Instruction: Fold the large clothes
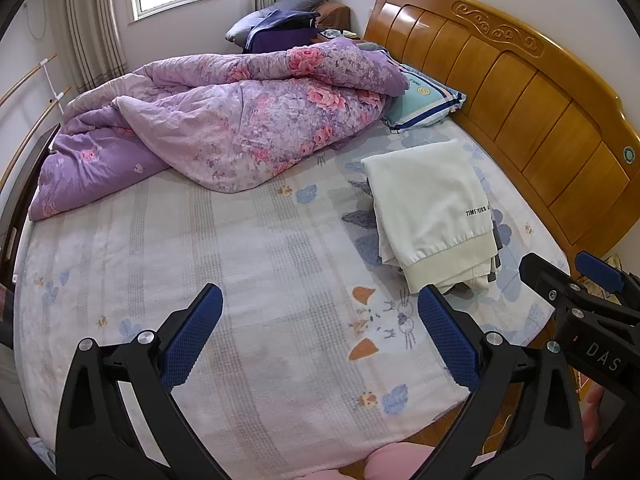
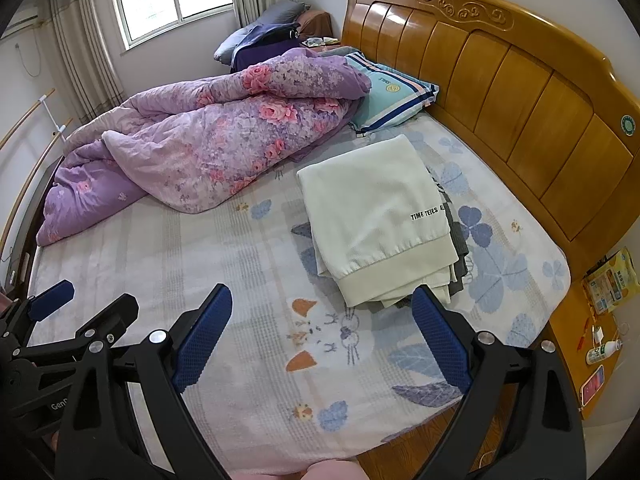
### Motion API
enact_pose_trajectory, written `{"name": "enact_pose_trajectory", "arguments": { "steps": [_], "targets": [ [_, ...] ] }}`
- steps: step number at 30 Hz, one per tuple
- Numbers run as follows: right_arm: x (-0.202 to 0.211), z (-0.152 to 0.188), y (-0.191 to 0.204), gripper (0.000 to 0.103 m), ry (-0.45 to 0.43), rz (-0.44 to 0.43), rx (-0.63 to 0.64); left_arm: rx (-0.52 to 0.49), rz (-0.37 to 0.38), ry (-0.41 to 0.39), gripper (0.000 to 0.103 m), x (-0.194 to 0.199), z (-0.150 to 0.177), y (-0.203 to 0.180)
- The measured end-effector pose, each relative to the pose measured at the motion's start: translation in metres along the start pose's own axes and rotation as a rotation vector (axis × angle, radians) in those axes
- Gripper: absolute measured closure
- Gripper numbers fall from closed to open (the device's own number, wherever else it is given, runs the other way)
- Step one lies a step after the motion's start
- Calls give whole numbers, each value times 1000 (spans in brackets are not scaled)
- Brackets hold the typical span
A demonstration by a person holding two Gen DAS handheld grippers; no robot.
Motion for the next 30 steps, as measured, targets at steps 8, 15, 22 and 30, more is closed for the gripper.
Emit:
{"name": "enact_pose_trajectory", "arguments": {
  "steps": [8,15,22,30],
  "targets": [
    [-3,3,-1,15,2,11,4,-5,-1,2,5,-1,0,0],
    [-5,2,0,15,7,5,5,-10,0,2,5,-1,1,-2],
    [-5,1,0,15,7,5,5,-11,1,2,5,-1,1,-2],
    [-8,-2,3,15,18,-3,3,-17,3,0,5,-2,3,1]
  ]
}}
Point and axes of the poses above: each gripper's, at about its wrist camera, not at the fingertips, and x roughly against the way its jaws point, y to its left, z to its underside, the point moved 6 cm from there along -x, roughly the way its jaws point, and after that the axes turned 11 degrees about y, right-handed, at the moved point
